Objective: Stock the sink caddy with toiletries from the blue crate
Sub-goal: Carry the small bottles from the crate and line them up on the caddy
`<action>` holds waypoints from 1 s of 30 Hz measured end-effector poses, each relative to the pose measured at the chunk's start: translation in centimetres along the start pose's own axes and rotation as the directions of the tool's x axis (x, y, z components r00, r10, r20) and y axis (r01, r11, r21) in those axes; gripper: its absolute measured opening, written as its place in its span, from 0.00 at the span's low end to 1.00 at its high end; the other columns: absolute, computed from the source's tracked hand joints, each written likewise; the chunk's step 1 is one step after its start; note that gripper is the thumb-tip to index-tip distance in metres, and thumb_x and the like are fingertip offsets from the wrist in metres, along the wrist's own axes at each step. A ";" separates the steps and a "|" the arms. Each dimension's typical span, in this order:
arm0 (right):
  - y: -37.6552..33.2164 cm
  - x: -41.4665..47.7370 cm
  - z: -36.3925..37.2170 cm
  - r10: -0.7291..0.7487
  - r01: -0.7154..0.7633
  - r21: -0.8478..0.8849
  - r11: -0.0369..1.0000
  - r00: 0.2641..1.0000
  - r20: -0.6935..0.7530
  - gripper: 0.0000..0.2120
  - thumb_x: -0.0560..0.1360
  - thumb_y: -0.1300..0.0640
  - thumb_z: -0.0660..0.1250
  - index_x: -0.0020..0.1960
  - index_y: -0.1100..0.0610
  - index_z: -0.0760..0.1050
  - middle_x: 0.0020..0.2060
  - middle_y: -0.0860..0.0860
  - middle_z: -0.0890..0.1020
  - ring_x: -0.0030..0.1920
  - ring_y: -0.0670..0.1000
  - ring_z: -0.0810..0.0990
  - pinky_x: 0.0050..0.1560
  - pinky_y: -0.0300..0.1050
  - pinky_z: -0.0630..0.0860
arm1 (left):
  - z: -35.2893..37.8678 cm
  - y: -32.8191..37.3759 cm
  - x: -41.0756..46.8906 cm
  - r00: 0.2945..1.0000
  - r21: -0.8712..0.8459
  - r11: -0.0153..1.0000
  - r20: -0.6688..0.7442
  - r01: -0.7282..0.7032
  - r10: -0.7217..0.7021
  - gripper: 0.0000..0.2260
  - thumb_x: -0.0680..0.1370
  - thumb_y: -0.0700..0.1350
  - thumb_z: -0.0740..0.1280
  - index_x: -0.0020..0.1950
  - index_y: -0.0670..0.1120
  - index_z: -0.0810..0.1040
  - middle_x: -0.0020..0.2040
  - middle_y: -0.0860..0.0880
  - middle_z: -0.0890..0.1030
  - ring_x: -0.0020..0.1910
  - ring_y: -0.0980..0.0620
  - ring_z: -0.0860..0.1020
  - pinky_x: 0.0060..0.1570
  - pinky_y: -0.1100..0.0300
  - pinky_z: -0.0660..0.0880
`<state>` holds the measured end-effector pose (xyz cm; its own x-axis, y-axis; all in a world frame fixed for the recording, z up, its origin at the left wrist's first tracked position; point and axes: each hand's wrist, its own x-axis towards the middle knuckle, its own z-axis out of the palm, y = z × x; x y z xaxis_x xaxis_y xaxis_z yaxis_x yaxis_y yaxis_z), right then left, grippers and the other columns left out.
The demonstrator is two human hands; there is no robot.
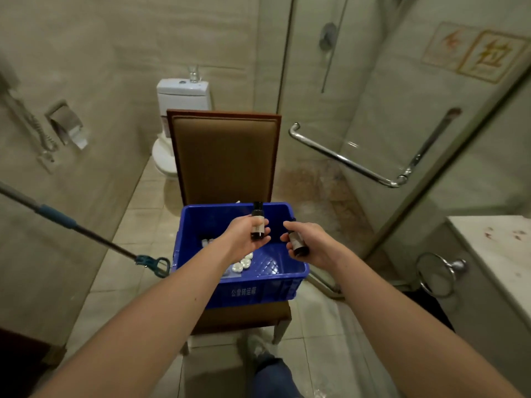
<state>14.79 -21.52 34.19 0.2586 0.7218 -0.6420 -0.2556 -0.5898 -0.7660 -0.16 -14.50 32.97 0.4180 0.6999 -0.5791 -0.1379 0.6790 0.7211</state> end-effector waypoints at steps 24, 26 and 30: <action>3.9 -12.1 -24.7 -0.079 0.184 0.270 0.945 0.931 -0.357 0.06 0.76 0.63 0.70 0.50 0.55 0.77 0.37 0.53 0.83 0.40 0.53 0.81 0.44 0.59 0.81 | 24.2 -9.4 -1.3 0.875 0.471 0.882 0.421 0.013 -0.238 0.16 0.80 0.43 0.66 0.67 0.44 0.71 0.59 0.42 0.80 0.59 0.44 0.79 0.55 0.47 0.78; 4.5 -13.8 -27.2 -0.078 0.198 0.285 0.938 0.921 -0.383 0.06 0.76 0.63 0.70 0.51 0.55 0.77 0.40 0.55 0.83 0.43 0.54 0.81 0.49 0.62 0.80 | 27.0 -11.2 -2.0 0.859 0.479 0.878 0.449 0.000 -0.246 0.16 0.79 0.43 0.67 0.66 0.45 0.72 0.59 0.42 0.80 0.58 0.44 0.79 0.53 0.46 0.79; 6.2 -17.6 -32.6 -0.073 0.214 0.303 0.929 0.907 -0.415 0.11 0.76 0.61 0.71 0.58 0.55 0.77 0.51 0.58 0.81 0.51 0.57 0.80 0.47 0.59 0.81 | 32.4 -14.7 -3.4 0.821 0.520 0.853 0.504 -0.038 -0.270 0.12 0.78 0.45 0.69 0.61 0.48 0.76 0.48 0.46 0.83 0.47 0.48 0.82 0.42 0.50 0.81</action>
<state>38.98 -49.68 39.70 0.6401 0.5470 -0.5395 -0.4647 -0.2835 -0.8388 29.51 -34.07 36.63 0.8325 0.2793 -0.4785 0.3333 0.4374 0.8352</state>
